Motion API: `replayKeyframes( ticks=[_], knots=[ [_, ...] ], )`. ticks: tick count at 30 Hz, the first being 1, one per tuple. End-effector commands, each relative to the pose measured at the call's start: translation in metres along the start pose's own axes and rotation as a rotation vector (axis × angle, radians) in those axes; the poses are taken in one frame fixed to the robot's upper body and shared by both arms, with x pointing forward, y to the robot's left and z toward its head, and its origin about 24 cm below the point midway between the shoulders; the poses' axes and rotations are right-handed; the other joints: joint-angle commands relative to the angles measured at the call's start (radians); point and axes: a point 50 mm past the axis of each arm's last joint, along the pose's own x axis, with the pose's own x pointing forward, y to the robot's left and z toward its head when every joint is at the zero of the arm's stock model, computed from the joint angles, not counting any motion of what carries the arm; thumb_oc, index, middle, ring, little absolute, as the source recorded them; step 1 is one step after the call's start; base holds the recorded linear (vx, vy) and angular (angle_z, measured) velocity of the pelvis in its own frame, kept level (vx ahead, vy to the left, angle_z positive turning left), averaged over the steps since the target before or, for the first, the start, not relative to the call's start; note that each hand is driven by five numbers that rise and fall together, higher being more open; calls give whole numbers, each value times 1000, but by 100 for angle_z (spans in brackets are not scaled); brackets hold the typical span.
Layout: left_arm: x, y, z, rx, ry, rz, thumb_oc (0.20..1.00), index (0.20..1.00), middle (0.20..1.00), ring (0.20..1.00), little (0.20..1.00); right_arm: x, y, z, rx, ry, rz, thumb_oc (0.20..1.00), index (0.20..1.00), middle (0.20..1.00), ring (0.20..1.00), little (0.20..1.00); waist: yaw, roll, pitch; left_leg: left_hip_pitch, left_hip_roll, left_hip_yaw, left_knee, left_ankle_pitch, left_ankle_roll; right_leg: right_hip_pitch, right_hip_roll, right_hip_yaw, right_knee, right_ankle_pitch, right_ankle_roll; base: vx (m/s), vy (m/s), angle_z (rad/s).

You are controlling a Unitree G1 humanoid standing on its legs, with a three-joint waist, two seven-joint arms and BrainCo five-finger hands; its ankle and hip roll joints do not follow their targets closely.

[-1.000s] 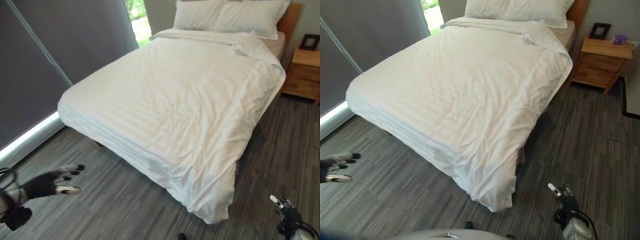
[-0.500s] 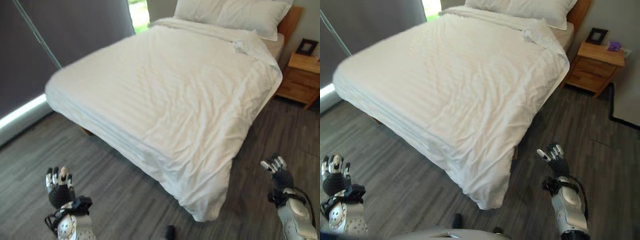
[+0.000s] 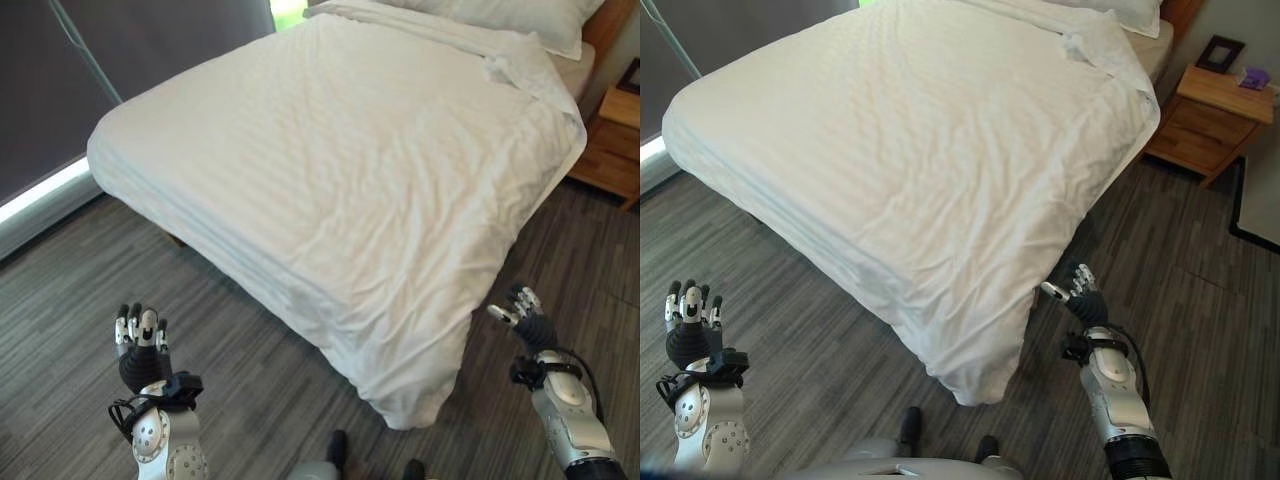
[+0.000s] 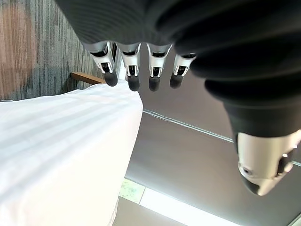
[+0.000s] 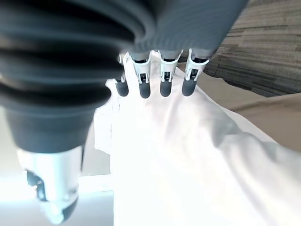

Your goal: Making the bed.

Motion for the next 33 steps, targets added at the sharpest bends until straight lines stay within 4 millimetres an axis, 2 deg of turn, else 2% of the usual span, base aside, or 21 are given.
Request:
replayKeyframes(
  ticks=[1,5,14,19,25,27,30,31,32,33],
  knots=[
    [11,-13,20,9,-117,-77,1000,1000,1000,1000,1000,15,10,26,3,-133,10,1000,1000,1000,1000,1000,3,-2,-37,-1,48,-16,5,-24,-39,35,-73,-32,24,-12,30,0,0,0],
    [11,-9,21,84,-113,-94,1000,1000,1000,1000,1000,16,10,23,-2,-117,0,1000,1000,1000,1000,1000,4,3,-34,-2,46,-15,5,-25,-37,30,-74,-28,24,-10,31,0,0,0],
    [8,-7,10,75,-64,-73,1000,1000,1000,1000,1000,14,15,7,26,-56,-13,1000,1000,1000,1000,1000,-1,10,-28,-10,41,-11,5,-27,-33,20,-83,-30,24,-5,37,0,0,0],
    [7,-9,9,77,-61,-81,1000,1000,1000,1000,1000,14,17,6,9,-50,-10,1000,1000,1000,1000,1000,-3,12,-28,-13,39,-10,5,-28,-30,14,-85,-28,24,-2,40,0,0,0],
    [9,-12,10,90,-70,-99,1000,1000,1000,1000,1000,22,14,29,-108,-136,4,1000,1000,1000,1000,1000,0,10,-28,-15,37,-8,5,-31,-29,11,-86,-24,23,-2,42,0,0,0],
    [10,-13,10,89,-72,-102,1000,1000,1000,1000,1000,28,17,45,-86,-199,7,1000,1000,1000,1000,1000,3,7,-29,-16,36,-5,5,-32,-28,8,-86,-22,23,-1,42,0,0,0],
    [10,-15,9,88,-69,-107,1000,1000,1000,1000,1000,32,25,57,-27,-247,40,1000,1000,1000,1000,1000,9,4,-29,-16,34,-5,5,-32,-27,7,-86,-21,22,0,42,0,0,0],
    [10,-14,7,95,-63,-106,1000,1000,1000,1000,1000,33,32,61,44,-263,70,711,711,711,711,711,12,3,-29,-16,34,-4,5,-32,-27,6,-86,-21,23,0,42,0,0,0],
    [10,-14,7,95,-63,-106,1000,1000,1000,1000,1000,33,32,61,45,-263,70,222,222,222,222,222,12,2,-28,-16,34,-4,5,-33,-27,6,-86,-21,23,0,42,0,0,0],
    [10,-14,6,95,-56,-105,1000,1000,1000,1000,1000,34,35,62,85,-267,84,200,200,200,200,200,14,1,-29,-16,34,-3,5,-33,-27,7,-86,-22,22,0,42,0,0,0]
  ],
)
